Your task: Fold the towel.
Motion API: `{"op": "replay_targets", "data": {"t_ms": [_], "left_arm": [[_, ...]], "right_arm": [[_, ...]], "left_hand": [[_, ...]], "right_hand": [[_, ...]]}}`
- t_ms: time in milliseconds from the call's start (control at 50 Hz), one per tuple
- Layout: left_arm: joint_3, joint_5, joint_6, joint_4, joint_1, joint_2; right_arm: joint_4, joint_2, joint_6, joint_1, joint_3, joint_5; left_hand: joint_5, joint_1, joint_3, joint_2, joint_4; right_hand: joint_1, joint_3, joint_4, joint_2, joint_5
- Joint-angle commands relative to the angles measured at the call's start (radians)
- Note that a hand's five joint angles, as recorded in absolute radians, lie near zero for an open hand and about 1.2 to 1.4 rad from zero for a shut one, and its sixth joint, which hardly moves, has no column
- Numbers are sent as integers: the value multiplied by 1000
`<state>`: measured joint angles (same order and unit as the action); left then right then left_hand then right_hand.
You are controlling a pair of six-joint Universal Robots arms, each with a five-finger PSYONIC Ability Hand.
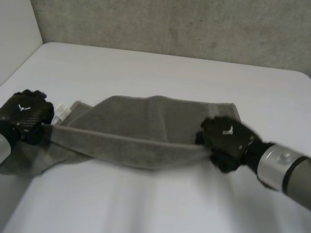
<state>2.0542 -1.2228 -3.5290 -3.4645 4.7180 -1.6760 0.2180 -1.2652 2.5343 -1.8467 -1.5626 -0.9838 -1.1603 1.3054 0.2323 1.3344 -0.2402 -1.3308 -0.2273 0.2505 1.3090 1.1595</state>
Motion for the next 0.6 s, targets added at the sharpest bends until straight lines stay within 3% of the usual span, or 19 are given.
{"op": "replay_targets", "data": {"t_ms": [20, 60, 140, 220, 380, 600], "left_arm": [[20, 40, 68, -12, -22, 74], [20, 42, 77, -13, -19, 76], [18, 43, 79, -15, -7, 59], [17, 46, 77, -15, -4, 48], [12, 46, 77, -15, -3, 35], [17, 46, 76, -16, -4, 27]], "right_arm": [[-100, -152, 176, -3, -39, 50], [-101, -99, 140, -9, -65, 40], [-71, -44, 13, -13, -69, 28], [-5, 16, -176, -11, -76, 19], [-2, 110, -209, -11, -66, 33], [-75, 124, -223, -13, -73, 36]], "left_hand": [[-61, 91, -58, 62, 66], [-61, 91, -58, 62, 66], [-61, 91, -58, 62, 66], [-61, 91, -58, 62, 66], [-61, 91, -58, 62, 66], [-61, 91, -58, 62, 66]], "right_hand": [[-65, 53, -76, 87, 62], [459, 53, -76, -438, -463], [696, 53, -76, -674, -699], [709, 53, -76, -687, -712], [703, 53, -76, -681, -706], [594, 53, -76, -572, -597]]}}
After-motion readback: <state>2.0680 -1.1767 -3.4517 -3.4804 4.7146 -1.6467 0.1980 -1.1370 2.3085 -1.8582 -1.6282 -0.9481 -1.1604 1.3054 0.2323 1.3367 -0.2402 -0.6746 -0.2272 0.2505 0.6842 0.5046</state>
